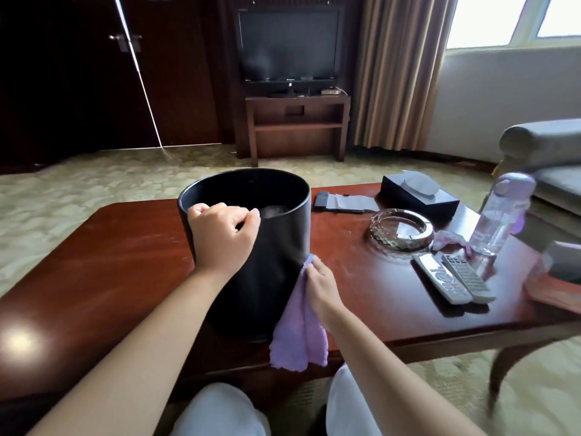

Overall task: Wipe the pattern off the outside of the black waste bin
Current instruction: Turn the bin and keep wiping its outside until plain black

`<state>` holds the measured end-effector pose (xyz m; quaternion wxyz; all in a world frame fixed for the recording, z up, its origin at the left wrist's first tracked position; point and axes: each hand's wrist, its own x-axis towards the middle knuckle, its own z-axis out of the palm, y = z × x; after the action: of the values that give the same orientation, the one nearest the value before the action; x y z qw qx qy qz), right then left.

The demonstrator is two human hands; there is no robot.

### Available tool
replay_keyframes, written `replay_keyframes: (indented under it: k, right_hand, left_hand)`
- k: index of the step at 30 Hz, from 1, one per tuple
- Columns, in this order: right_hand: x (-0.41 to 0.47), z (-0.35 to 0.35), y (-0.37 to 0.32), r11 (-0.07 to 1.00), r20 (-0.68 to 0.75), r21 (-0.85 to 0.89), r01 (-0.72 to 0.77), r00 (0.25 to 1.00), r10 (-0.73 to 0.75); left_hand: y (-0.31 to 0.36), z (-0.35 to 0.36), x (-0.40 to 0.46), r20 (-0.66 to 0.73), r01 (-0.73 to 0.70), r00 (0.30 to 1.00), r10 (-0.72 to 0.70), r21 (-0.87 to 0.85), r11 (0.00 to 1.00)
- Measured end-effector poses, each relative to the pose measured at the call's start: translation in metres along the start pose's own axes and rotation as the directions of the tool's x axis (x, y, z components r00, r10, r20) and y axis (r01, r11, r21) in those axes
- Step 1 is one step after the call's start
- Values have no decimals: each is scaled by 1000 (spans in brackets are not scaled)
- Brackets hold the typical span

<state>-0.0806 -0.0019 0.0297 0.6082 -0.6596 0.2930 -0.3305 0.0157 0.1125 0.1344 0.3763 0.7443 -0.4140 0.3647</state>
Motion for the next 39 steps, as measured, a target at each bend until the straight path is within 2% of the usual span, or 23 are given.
replay_keyframes:
  k: [3, 5, 7, 9, 11, 13, 15, 16, 18, 20, 22, 25, 27, 32, 33, 34, 36, 37, 38, 39]
  right_hand:
    - [-9, 2, -38, 981, -42, -68, 180, 982, -183]
    - [-5, 3, -65, 942, -54, -83, 325, 943, -329]
    - [-1, 4, -81, 907, -38, -96, 410, 909, -415]
    - [4, 3, -77, 923, -78, -97, 374, 921, -381]
    - [7, 1, -56, 967, -144, -74, 245, 956, -254]
    - [3, 2, -27, 989, -150, -72, 126, 979, -135]
    - [-10, 5, -19, 992, -130, -45, 116, 984, -121]
    - [-18, 7, -24, 986, -117, -55, 159, 979, -165]
    - [-27, 14, -46, 941, -101, -125, 315, 939, -328]
    - [-27, 19, -64, 846, -102, -240, 476, 855, -509]
    - [-24, 16, -77, 759, -105, -332, 561, 777, -620]
    - [-14, 6, -76, 733, -135, -431, 526, 766, -629]
    - [-18, 10, -78, 687, -136, -485, 541, 729, -671]
    - [-32, 24, -76, 531, 28, -583, 615, 668, -743]
    - [-27, 19, -76, 547, -9, -588, 596, 671, -741]
    - [-20, 11, -77, 609, -85, -579, 542, 703, -706]
    - [-1, -2, -78, 786, -216, -494, 371, 824, -524]
    - [3, -4, -78, 832, -236, -456, 315, 859, -454]
    - [2, -3, -78, 834, -233, -444, 327, 857, -460]
    - [-4, 1, -80, 799, -214, -447, 402, 819, -532]
  left_hand:
    - [-6, 0, 3, 19, 4, 1000, -3, -24, 1000]
    - [-7, 3, 4, 23, 17, 1000, -16, -28, 999]
    - [-8, 4, 5, 24, 12, 1000, -11, -35, 999]
    - [-9, 4, 4, 30, 12, 999, -11, -40, 999]
    - [-9, 3, 4, 35, 7, 999, -6, -37, 999]
    - [-7, 3, 4, 40, 2, 999, -1, -28, 1000]
    - [-6, 4, 4, 29, 1, 1000, -1, -27, 1000]
    - [-6, 4, 3, 22, 0, 1000, 1, -29, 1000]
    - [-6, 4, 2, 13, -2, 1000, 2, -31, 1000]
    - [-7, 3, 2, 21, 5, 1000, -4, -49, 999]
    - [-6, 2, 1, 16, 11, 1000, -10, -72, 997]
    - [-7, 1, 1, -5, 0, 1000, 0, -130, 991]
    - [-7, 1, 1, -9, 18, 1000, -19, -142, 990]
    - [-9, 1, 1, -28, 22, 999, -25, -106, 994]
    - [-9, 1, 1, -17, 29, 999, -31, -111, 993]
    - [-8, 1, 2, -9, 32, 999, -33, -118, 993]
    - [-6, 1, 2, -13, 28, 999, -30, -111, 993]
    - [-4, 0, 2, -23, 19, 1000, -22, -102, 995]
    - [-3, 0, 3, -33, 7, 999, -10, -98, 995]
    - [-2, 0, 3, -42, -6, 999, 2, -96, 995]
